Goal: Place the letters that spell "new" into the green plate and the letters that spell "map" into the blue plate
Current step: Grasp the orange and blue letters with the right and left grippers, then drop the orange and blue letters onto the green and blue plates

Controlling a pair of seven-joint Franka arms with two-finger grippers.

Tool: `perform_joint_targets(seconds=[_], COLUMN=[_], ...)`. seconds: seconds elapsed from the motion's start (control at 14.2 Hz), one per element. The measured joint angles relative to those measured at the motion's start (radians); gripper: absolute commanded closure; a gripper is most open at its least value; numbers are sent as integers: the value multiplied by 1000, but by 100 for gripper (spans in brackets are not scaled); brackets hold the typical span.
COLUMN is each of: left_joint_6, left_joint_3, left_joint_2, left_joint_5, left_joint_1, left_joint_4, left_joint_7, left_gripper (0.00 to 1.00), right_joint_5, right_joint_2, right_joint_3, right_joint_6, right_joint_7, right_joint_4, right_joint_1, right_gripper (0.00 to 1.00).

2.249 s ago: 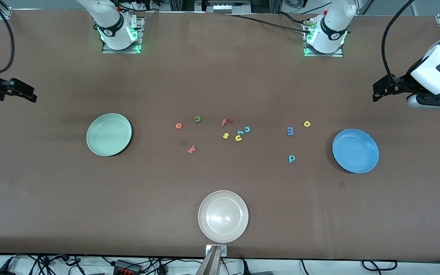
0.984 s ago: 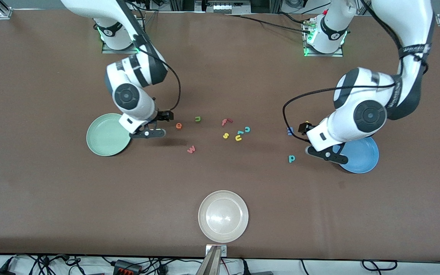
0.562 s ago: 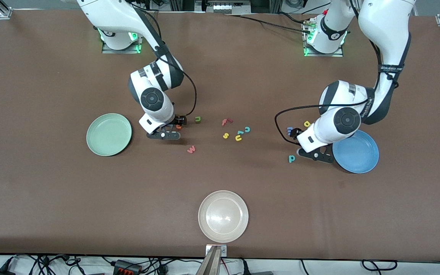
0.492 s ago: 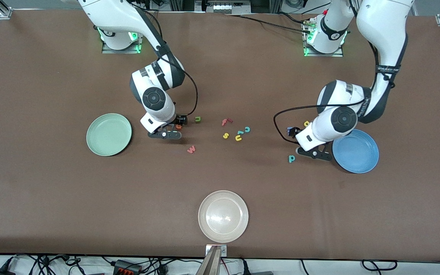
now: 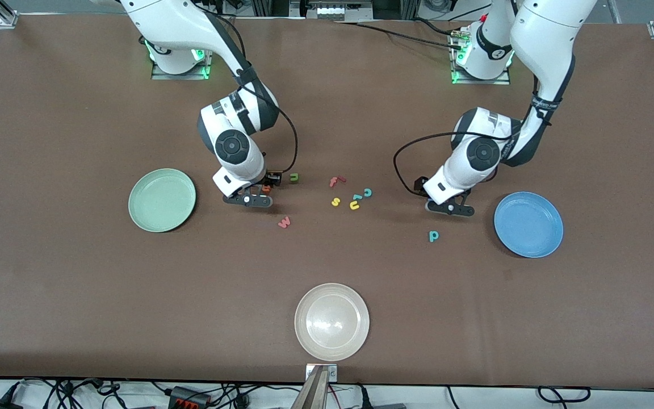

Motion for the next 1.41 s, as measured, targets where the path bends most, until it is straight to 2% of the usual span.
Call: perform_joint_targets(seconds=[0.07, 0.21, 0.49, 0.56, 0.63, 0.77, 0.84, 0.98, 1.19, 1.41], left_joint_6=[0, 0, 3, 3, 3, 5, 4, 12, 6, -147], left_joint_3=[0, 0, 4, 4, 5, 7, 7, 14, 20, 24], left_joint_2=[0, 0, 3, 4, 4, 3, 1, 2, -3, -47], left_joint_5=[0, 0, 0, 0, 0, 0, 0, 0, 0, 3], left_joint_1=[-15, -27, -27, -26, -26, -24, -22, -18, -6, 30], left_joint_4=[0, 0, 0, 0, 0, 3, 5, 10, 28, 93], left_joint_7=[-17, -26, -27, -27, -27, -28, -29, -30, -31, -27], left_gripper=[36, 42, 48, 53, 62, 82, 88, 91, 90, 90], right_joint_5=[6, 10, 10, 10, 10, 10, 10, 10, 10, 10], right_joint_2=[5, 18, 38, 42, 44, 47, 47, 48, 45, 9], right_joint_3=[0, 0, 0, 0, 0, 0, 0, 0, -11, -90], right_joint_6=[3, 6, 9, 10, 12, 12, 12, 12, 11, -56], right_joint_7=[0, 0, 0, 0, 0, 0, 0, 0, -10, -69], right_joint_4=[6, 14, 19, 20, 24, 32, 35, 37, 46, 62], right_joint_1=[1, 1, 3, 3, 3, 3, 3, 3, 1, -19], right_gripper=[34, 37, 47, 54, 62, 84, 91, 97, 97, 97])
